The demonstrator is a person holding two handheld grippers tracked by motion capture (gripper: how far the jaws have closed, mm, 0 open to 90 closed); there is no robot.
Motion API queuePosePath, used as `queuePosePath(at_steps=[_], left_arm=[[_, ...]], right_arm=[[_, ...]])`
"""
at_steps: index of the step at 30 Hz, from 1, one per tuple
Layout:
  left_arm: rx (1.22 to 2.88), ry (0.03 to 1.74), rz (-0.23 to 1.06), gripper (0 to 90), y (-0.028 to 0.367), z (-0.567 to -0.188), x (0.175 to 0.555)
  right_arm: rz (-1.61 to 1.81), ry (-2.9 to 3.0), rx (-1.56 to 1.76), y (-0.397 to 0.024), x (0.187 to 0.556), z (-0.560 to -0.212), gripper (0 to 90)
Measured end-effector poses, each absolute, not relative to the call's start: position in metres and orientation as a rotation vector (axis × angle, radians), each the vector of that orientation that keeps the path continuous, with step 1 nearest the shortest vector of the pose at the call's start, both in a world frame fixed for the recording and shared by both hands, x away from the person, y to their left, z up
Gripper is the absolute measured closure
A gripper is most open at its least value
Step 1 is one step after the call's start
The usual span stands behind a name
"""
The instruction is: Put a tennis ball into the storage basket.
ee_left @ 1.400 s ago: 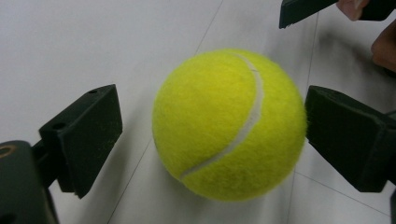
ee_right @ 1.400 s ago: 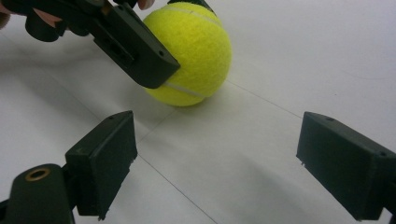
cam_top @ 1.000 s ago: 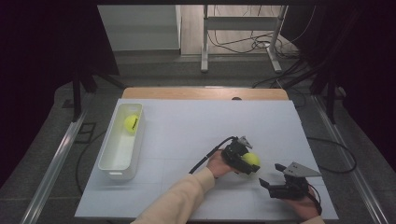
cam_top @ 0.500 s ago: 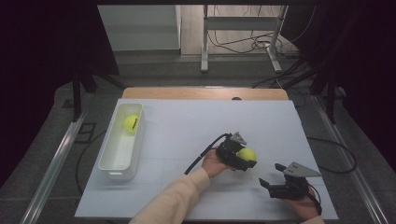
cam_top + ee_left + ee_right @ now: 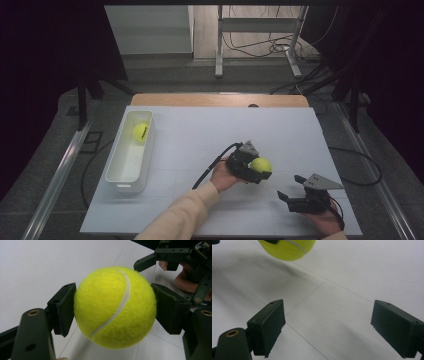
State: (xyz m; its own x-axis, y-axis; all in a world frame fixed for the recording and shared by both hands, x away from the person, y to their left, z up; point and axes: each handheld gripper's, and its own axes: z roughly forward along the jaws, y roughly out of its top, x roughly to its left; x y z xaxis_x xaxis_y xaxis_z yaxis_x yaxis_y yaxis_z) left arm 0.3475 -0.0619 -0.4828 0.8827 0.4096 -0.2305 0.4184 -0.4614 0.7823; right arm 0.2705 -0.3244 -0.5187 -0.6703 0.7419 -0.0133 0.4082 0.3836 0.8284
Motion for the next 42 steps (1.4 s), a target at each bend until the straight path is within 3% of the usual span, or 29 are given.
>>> queuePosePath(at_steps=[42], left_arm=[[2.018, 0.651, 0.039, 25.5, -0.010, -0.463, 0.334]], right_arm=[[1.189, 2.267, 0.994, -0.324, 0.271, -0.519, 12.6]])
